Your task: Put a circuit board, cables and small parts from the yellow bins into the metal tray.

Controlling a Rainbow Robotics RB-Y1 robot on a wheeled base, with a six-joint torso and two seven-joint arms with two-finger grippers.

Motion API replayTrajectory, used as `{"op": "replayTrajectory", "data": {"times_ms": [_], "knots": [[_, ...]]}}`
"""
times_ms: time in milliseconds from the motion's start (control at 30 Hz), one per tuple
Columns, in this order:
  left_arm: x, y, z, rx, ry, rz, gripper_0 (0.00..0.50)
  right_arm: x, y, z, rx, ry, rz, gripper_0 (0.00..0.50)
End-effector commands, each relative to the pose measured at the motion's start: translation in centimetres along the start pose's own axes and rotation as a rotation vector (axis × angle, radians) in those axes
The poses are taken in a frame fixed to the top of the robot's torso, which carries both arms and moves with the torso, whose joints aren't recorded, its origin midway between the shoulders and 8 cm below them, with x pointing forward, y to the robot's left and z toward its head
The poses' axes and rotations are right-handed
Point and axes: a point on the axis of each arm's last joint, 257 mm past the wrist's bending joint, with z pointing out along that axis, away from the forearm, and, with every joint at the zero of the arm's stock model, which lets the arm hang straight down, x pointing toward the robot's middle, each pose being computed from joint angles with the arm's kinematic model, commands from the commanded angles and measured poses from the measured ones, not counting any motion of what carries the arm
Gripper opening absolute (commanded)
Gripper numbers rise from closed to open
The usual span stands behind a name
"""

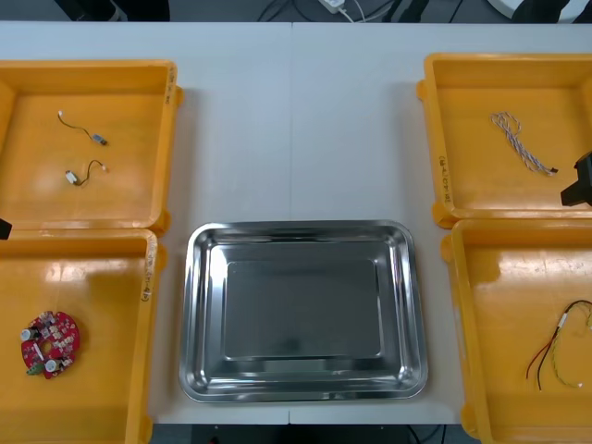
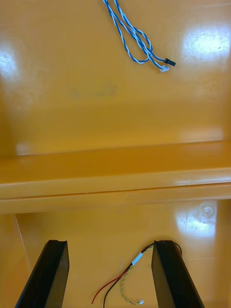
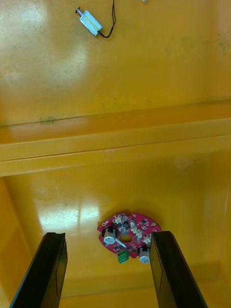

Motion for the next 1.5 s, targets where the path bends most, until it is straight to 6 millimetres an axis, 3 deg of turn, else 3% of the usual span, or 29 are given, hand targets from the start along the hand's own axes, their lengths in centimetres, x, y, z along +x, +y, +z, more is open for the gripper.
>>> {"op": "replayTrajectory", "data": {"times_ms": [33,967,1000,1033,1500], "knots": [[-0.4,1.9,-1.5,-0.046,-0.021,0.081,0.5,-0.9,-1.8,-1.6,0.035,-0.034,-0.043,0.5],[-0.4,1.9,-1.5,-0.046,-0.021,0.081,0.5,-0.9,-1.8,-1.6,0.035,-0.034,-0.043,0.5],[1.4,1.1,0.1,-0.009,0.031,0.07,0.5,-0.9,-1.8,-1.6,0.035,-0.034,-0.043,0.5],[1.5,1.0,0.2,-0.005,0.034,0.068,0.5,-0.9,-1.8,-1.6,0.035,-0.034,-0.043,0.5],[2.8,-0.8,-0.6,0.09,0.069,0.181,0.5,0.5,-1.0,-0.5,0.022,0.003,-0.042,0.5]]}}
